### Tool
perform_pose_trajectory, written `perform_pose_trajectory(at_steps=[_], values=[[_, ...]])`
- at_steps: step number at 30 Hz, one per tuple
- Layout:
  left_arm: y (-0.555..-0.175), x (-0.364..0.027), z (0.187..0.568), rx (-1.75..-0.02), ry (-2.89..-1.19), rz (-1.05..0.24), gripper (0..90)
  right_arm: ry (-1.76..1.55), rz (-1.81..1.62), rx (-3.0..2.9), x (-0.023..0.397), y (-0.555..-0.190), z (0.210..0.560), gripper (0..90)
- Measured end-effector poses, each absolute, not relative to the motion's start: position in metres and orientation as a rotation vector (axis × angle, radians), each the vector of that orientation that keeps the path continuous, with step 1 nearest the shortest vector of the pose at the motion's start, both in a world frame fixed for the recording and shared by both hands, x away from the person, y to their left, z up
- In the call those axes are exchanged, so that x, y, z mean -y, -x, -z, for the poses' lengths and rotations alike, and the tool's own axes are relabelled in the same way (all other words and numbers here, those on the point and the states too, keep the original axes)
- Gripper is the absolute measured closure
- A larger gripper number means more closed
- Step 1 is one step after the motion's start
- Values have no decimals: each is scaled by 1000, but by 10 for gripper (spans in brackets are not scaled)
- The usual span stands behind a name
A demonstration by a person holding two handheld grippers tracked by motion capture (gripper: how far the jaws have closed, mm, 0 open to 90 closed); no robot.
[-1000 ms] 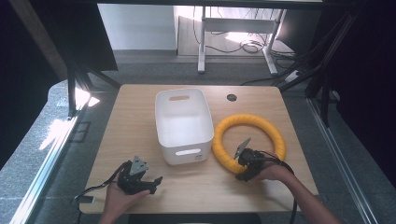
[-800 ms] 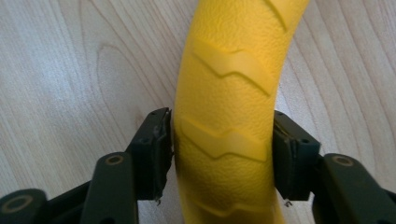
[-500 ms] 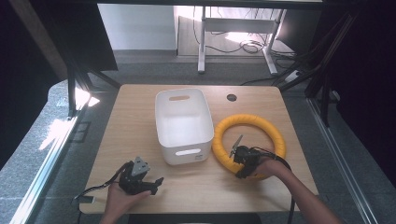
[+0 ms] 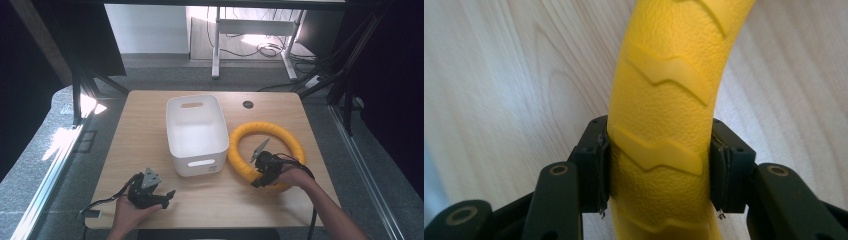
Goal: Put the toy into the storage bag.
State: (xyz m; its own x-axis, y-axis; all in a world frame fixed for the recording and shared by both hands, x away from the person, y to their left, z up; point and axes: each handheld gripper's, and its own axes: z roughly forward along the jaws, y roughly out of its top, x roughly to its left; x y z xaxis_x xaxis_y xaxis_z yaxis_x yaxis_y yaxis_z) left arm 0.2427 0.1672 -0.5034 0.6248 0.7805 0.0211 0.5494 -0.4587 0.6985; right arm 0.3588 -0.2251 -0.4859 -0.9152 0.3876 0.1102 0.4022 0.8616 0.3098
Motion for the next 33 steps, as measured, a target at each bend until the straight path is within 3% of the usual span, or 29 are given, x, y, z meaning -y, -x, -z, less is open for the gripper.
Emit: perform_pose_trajectory(at_steps=[13, 33], values=[[-243, -167, 504, -1037, -2183, -453, 177, 720, 934, 2807, 250, -364, 450, 514], [-243, -167, 504, -1038, -2182, -459, 178, 759, 1218, 2729, 263, -363, 423, 514]])
